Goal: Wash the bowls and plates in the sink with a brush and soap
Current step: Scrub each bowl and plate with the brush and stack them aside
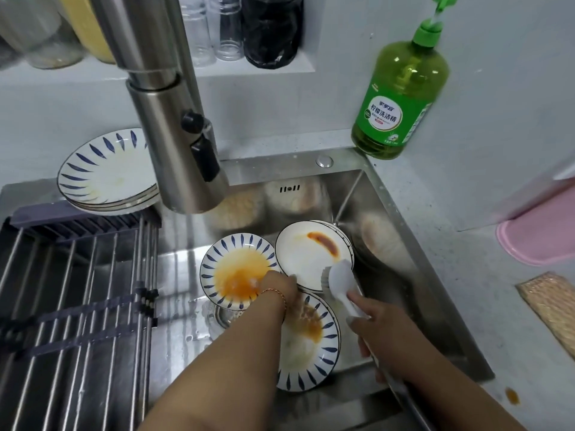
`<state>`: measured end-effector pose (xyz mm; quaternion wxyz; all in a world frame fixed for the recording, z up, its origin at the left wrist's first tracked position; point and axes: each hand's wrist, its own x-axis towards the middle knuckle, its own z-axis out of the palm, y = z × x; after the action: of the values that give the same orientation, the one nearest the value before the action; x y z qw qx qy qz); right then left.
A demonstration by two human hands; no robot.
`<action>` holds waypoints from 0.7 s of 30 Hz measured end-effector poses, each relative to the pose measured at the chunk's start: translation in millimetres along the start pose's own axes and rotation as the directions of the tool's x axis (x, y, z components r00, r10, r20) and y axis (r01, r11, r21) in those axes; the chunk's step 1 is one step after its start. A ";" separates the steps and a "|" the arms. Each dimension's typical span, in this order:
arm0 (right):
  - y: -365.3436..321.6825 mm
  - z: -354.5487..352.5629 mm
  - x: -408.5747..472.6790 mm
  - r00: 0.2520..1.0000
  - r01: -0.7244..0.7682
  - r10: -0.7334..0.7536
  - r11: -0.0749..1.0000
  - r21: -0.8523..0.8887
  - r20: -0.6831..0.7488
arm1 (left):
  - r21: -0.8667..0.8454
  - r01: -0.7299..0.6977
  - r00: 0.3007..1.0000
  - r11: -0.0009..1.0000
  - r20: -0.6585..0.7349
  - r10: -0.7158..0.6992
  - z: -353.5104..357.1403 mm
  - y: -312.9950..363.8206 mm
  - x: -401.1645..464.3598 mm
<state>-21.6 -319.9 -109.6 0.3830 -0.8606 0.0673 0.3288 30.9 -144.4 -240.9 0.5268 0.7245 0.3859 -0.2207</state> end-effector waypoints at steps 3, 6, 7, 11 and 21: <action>4.7 -1.2 3.5 1.000 -0.012 0.012 1.000 0.001 -0.007 | -0.011 0.023 0.999 1.000 -0.022 -0.024 1.7 10.5 -9.7; 9.1 -3.6 6.0 1.000 -0.008 0.008 1.000 -0.008 -0.030 | -0.091 0.042 0.998 0.995 -0.038 -0.046 4.1 13.1 -6.0; 10.4 -4.9 6.2 0.999 -0.008 0.008 1.000 -0.009 -0.037 | -0.105 0.036 0.998 0.994 -0.052 -0.041 4.4 12.0 -4.1; 9.0 -13.6 4.8 0.997 0.012 -0.013 1.000 -0.013 -0.080 | -0.190 0.015 0.999 0.982 -0.047 -0.025 -2.9 4.1 -6.5; -17.0 8.6 3.1 0.998 0.024 -0.018 0.995 -0.098 0.065 | -0.639 0.138 0.990 0.757 0.085 -0.108 -54.7 -22.4 -74.5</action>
<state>-17.4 -301.5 -105.2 0.3452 -0.8682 0.0297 0.3552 -36.7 -114.4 -181.1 0.7356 0.4684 0.4732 -0.1248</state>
